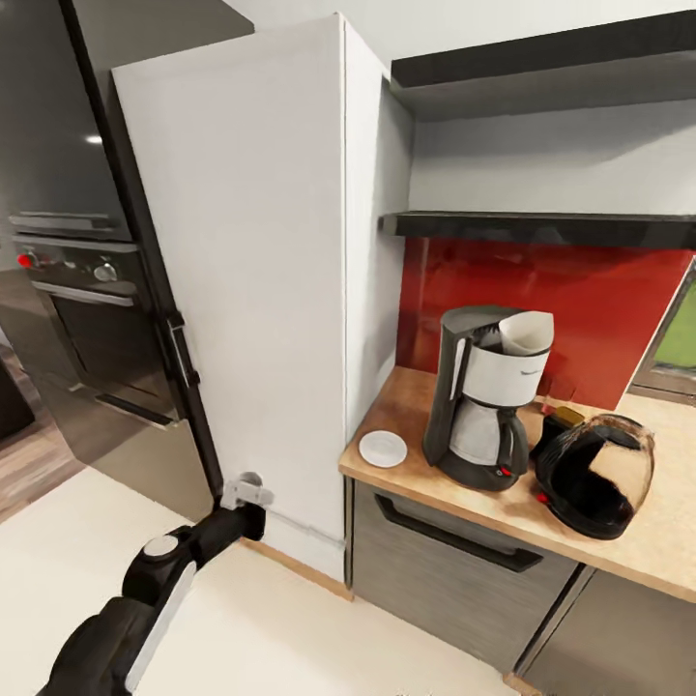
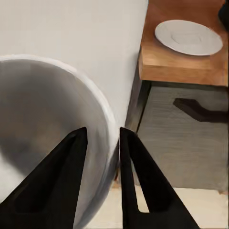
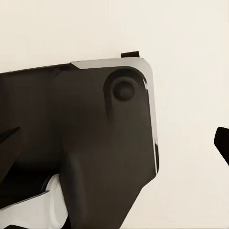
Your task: Set up a coffee station on the kitchen countertop: keep the coffee maker on the countertop, move the bottle of coffee from the kitchen shelf to the counter next to the coffee maker, place a paper coffee filter on top of the coffee maker, put the saucer next to the coffee maker with the coffee cup on the saucer, and place the electric kettle next to the coffee maker.
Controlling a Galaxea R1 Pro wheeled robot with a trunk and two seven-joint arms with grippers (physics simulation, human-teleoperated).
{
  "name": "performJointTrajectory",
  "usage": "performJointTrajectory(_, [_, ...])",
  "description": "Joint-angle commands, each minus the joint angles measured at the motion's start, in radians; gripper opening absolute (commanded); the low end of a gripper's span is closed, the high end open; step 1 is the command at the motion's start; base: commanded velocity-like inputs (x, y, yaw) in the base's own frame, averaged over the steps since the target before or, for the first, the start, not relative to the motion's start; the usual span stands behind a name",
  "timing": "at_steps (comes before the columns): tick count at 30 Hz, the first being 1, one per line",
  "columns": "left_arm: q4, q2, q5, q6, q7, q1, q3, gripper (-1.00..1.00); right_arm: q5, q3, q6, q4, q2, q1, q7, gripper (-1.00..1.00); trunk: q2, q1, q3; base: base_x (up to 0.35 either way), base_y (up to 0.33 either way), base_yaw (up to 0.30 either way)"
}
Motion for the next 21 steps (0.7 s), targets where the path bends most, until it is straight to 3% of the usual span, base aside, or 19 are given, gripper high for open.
performJointTrajectory(1, [-0.001, 0.001, 0.004, 0.037, -0.023, -0.025, -0.003, -1.00, -0.010, 0.008, -0.004, 0.002, 0.000, -0.001, 0.004, 1.00, -0.002, 0.001, -0.003, 0.000, 0.000, -0.262])
performJointTrajectory(4, [-0.002, 0.006, 0.002, 0.167, -0.128, -0.136, -0.012, -1.00, -0.009, 0.009, -0.004, 0.002, -0.001, -0.001, 0.004, 1.00, -0.002, 0.001, -0.003, 0.000, 0.000, -0.262])
performJointTrajectory(8, [-0.001, 0.012, -0.008, 0.221, -0.169, -0.218, -0.016, -1.00, -0.009, 0.009, -0.004, 0.003, -0.001, -0.001, 0.003, 1.00, -0.002, 0.001, -0.003, 0.000, 0.000, -0.262])
performJointTrajectory(12, [0.002, 0.025, -0.048, 0.238, -0.196, -0.243, -0.023, -1.00, -0.009, 0.009, -0.004, 0.003, -0.001, -0.001, 0.002, 1.00, -0.002, 0.001, -0.003, 0.000, 0.000, -0.262])
performJointTrajectory(14, [0.005, 0.035, -0.092, 0.250, -0.266, -0.247, -0.047, -1.00, -0.009, 0.009, -0.004, 0.001, -0.001, -0.001, 0.002, 1.00, -0.002, 0.001, -0.003, 0.000, 0.000, -0.262])
performJointTrajectory(17, [0.005, 0.041, -0.149, 0.254, -0.320, -0.240, -0.055, -1.00, -0.009, 0.008, -0.004, 0.000, -0.001, -0.001, 0.001, 1.00, -0.002, 0.001, -0.003, 0.000, 0.000, -0.262])
performJointTrajectory(21, [0.005, 0.042, -0.172, 0.254, -0.337, -0.235, -0.059, -1.00, -0.010, 0.008, -0.004, -0.001, -0.001, -0.001, 0.001, 1.00, -0.002, 0.001, -0.003, 0.000, 0.000, -0.261])
